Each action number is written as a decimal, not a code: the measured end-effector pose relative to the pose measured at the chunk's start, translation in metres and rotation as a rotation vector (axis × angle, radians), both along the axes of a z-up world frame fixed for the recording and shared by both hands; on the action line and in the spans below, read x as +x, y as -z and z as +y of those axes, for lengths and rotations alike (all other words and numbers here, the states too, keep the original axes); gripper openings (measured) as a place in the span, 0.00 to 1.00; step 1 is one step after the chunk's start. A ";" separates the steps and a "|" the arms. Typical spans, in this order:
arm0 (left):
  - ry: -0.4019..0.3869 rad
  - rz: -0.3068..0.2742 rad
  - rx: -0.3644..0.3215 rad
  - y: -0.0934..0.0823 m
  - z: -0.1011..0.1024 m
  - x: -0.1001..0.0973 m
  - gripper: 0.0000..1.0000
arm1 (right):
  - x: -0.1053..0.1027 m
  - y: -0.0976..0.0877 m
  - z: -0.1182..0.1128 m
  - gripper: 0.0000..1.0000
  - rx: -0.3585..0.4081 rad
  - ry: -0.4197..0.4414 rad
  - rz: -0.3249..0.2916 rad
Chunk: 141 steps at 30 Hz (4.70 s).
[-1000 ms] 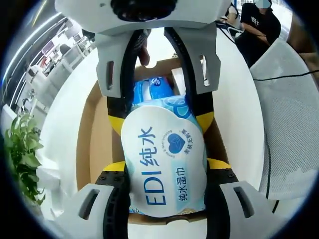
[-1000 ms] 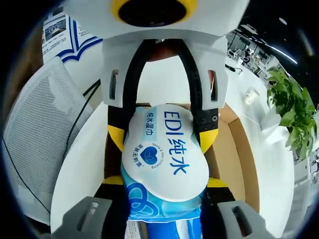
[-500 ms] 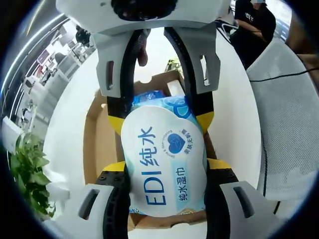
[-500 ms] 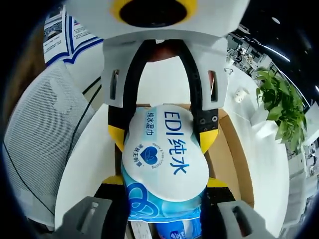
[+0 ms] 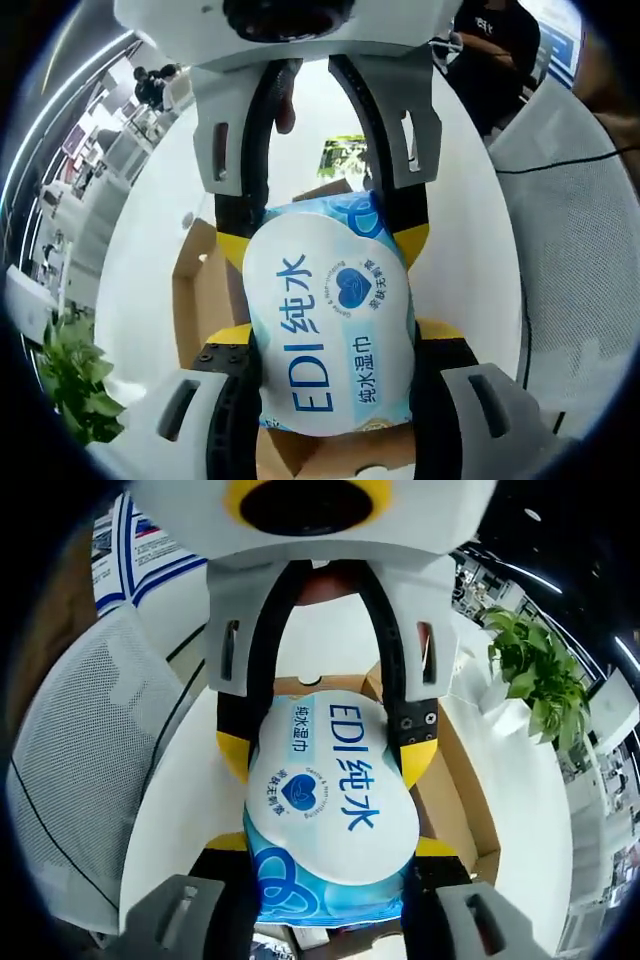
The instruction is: Operate the shoe box by opening the lid, removing the specified soft item, and placing it in the target area until the item is outside and the box remains undamaged.
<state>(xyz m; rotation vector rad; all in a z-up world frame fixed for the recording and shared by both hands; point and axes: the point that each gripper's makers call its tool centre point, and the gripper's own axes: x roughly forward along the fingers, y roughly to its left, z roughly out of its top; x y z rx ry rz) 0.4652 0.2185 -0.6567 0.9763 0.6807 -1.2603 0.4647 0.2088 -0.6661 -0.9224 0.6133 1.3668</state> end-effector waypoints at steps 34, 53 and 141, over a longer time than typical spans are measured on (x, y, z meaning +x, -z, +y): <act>0.226 -0.007 0.002 -0.005 -0.136 -0.039 0.59 | -0.035 -0.005 -0.137 0.55 -0.003 0.221 -0.008; 0.317 0.013 -0.015 0.008 -0.209 -0.048 0.59 | -0.053 0.003 -0.208 0.55 -0.036 0.316 0.013; 0.269 0.075 0.039 0.109 -0.215 0.001 0.59 | -0.003 0.108 -0.218 0.57 -0.072 0.278 0.108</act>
